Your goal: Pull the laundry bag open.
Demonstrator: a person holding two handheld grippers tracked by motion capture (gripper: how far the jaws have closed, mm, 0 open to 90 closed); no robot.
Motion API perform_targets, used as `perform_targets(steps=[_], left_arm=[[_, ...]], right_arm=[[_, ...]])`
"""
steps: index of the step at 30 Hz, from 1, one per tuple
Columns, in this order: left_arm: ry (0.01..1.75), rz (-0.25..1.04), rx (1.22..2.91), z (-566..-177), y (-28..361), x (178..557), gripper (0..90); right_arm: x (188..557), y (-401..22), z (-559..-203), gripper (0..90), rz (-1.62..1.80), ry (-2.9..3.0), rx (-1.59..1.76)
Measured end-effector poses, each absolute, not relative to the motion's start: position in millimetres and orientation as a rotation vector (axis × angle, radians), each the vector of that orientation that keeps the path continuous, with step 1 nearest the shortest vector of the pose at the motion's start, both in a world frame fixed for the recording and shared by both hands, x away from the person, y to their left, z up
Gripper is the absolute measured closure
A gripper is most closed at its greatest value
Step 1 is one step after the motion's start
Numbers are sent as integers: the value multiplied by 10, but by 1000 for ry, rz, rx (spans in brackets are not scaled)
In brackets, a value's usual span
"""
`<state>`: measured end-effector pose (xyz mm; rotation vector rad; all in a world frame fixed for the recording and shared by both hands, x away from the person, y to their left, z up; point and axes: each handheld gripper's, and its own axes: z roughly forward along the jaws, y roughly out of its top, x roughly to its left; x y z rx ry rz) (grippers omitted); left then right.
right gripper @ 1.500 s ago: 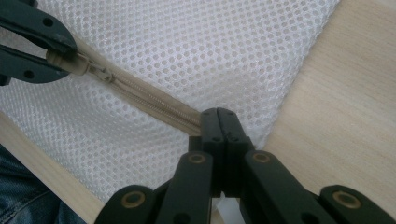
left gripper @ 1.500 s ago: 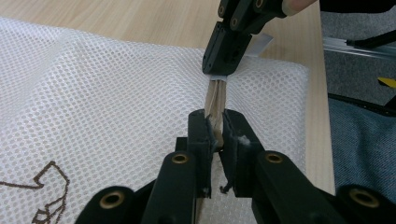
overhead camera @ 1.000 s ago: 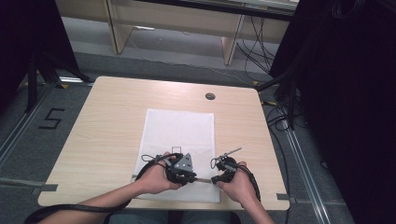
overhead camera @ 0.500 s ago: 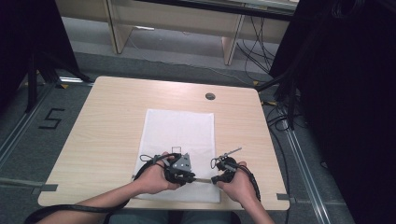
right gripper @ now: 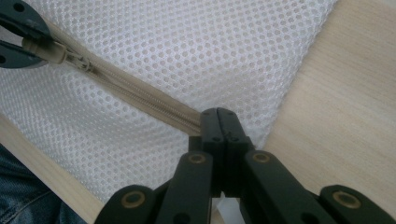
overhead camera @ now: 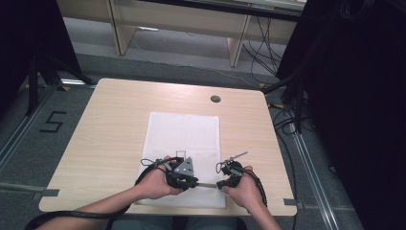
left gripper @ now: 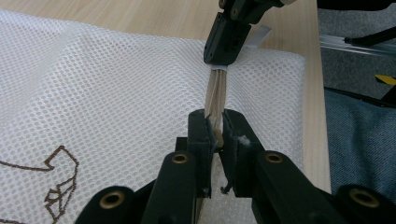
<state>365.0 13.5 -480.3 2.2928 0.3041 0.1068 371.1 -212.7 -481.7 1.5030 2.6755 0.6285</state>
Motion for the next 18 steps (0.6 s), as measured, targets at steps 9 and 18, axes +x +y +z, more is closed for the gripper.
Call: perform_targets(steps=[9, 18], left_arm=[[308, 103, 2292, -4809, 169, 3646, 817], [310, 105, 2292, -4800, 210, 3647, 817]], right_arm=[[3711, -2125, -4817, 900, 629, 2674, 1507], [3707, -2122, -4813, 900, 621, 2673, 1518]])
